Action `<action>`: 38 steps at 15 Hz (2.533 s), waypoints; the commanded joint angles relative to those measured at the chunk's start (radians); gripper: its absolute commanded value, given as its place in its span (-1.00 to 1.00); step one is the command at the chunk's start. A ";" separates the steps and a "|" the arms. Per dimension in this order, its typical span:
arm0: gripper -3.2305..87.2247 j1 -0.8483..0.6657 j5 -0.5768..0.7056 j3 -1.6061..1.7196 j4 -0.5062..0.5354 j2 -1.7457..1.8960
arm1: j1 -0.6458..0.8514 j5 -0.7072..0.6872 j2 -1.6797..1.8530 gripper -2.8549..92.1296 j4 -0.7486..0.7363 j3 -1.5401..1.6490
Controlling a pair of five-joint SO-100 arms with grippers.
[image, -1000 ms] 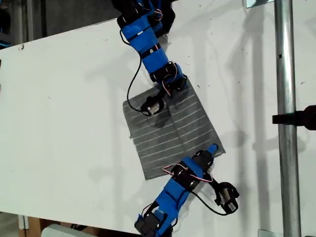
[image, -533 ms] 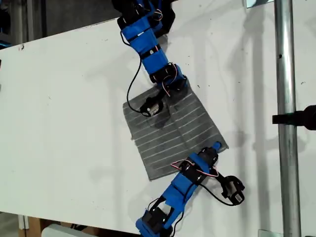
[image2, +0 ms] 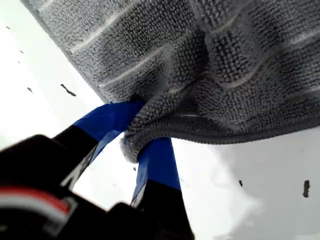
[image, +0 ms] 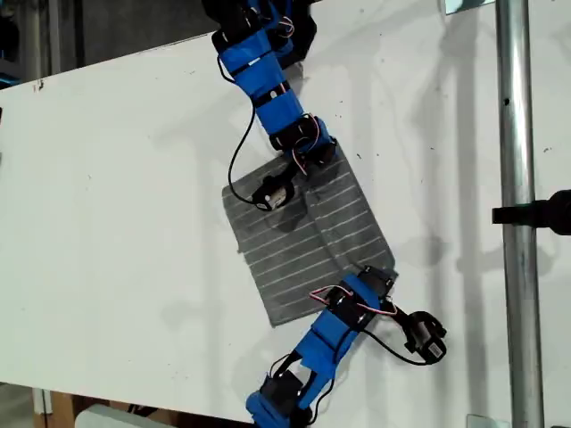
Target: Grasp corners of a towel and fold twice.
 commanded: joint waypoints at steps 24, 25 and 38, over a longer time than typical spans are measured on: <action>-0.98 -0.417 0.247 1.072 0.072 1.523 | 0.558 -0.549 0.043 -0.94 -0.005 -0.508; -0.98 -0.350 0.190 1.141 -0.028 1.540 | 0.511 -0.508 0.067 -0.94 0.000 -0.439; -0.43 -0.178 -0.064 1.453 -0.236 1.709 | 0.528 -0.365 -0.063 -0.25 0.169 -0.325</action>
